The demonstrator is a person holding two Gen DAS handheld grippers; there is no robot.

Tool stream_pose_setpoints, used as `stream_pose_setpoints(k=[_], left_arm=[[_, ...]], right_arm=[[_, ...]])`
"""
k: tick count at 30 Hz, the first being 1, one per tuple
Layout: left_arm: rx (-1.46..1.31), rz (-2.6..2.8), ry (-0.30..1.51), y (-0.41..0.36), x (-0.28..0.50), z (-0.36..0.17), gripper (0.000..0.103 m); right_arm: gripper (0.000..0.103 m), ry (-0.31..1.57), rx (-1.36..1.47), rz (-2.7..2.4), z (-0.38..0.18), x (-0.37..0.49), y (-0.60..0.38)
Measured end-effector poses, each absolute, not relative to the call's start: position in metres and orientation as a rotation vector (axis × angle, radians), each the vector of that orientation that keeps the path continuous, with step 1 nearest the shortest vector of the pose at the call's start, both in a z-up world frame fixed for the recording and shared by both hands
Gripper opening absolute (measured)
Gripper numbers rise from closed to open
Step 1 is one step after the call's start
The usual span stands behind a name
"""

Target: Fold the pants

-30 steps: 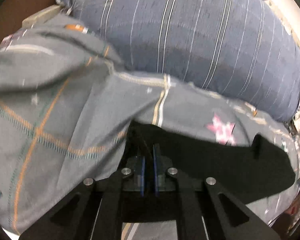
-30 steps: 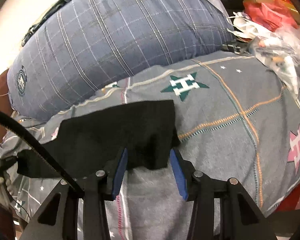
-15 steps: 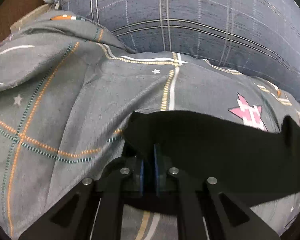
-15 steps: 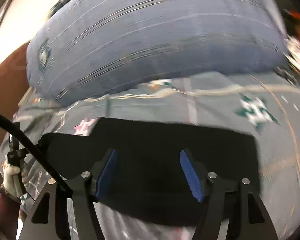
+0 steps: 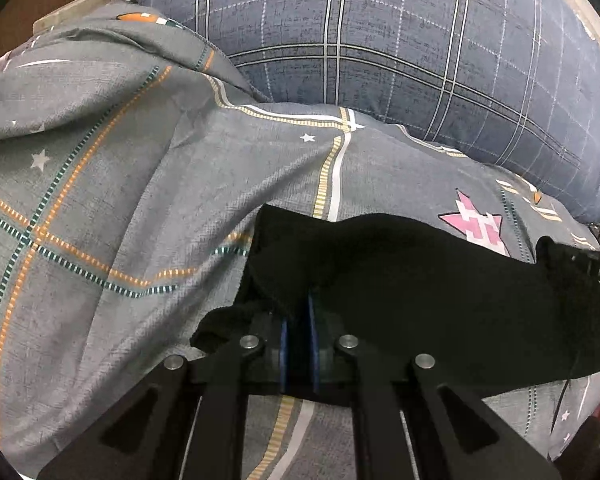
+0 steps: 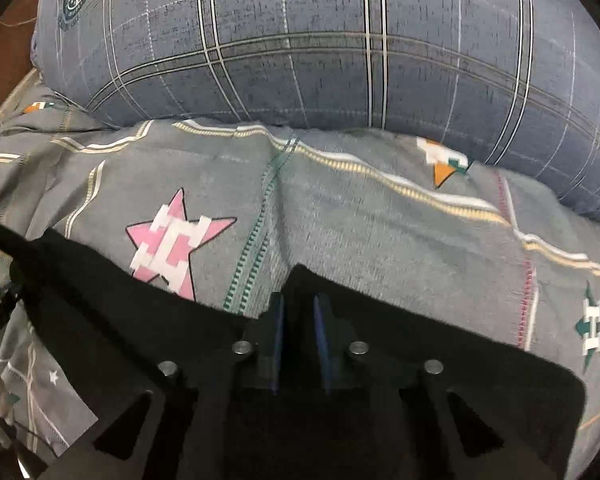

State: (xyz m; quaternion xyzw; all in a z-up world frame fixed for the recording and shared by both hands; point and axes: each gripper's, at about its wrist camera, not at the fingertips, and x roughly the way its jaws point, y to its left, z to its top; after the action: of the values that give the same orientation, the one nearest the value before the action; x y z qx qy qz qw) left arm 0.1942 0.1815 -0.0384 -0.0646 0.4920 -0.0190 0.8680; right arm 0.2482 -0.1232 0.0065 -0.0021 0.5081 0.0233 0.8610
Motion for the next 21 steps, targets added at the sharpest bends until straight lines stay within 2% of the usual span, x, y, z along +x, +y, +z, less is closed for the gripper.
stream_pose_setpoints(k=[4, 8, 13, 15, 17, 21], left_arm=[[-0.157, -0.043, 1.016, 0.185, 0.195, -0.041, 0.009], [-0.172, -0.048, 1.012, 0.185, 0.195, -0.041, 0.01], [-0.232, -0.078, 0.995, 0.195, 0.18, -0.026, 0.027], [-0.258, -0.068, 0.961, 0.202, 0.165, -0.013, 0.034], [-0.3, -0.07, 0.935, 0.207, 0.151, -0.004, 0.039], [-0.374, -0.091, 0.896, 0.203, 0.12, 0.009, 0.047]], right_arm=[[0.006, 1.063, -0.073, 0.007, 0.014, 0.261, -0.109], [0.008, 1.086, -0.024, 0.006, -0.001, 0.284, -0.112], [0.026, 1.01, 0.33, 0.15, 0.024, 0.264, -0.159], [0.05, 0.93, 0.404, 0.151, 0.05, 0.232, -0.195], [0.061, 0.861, 0.414, 0.084, 0.07, 0.19, -0.243], [0.062, 0.828, 0.468, -0.063, 0.069, 0.117, -0.333]])
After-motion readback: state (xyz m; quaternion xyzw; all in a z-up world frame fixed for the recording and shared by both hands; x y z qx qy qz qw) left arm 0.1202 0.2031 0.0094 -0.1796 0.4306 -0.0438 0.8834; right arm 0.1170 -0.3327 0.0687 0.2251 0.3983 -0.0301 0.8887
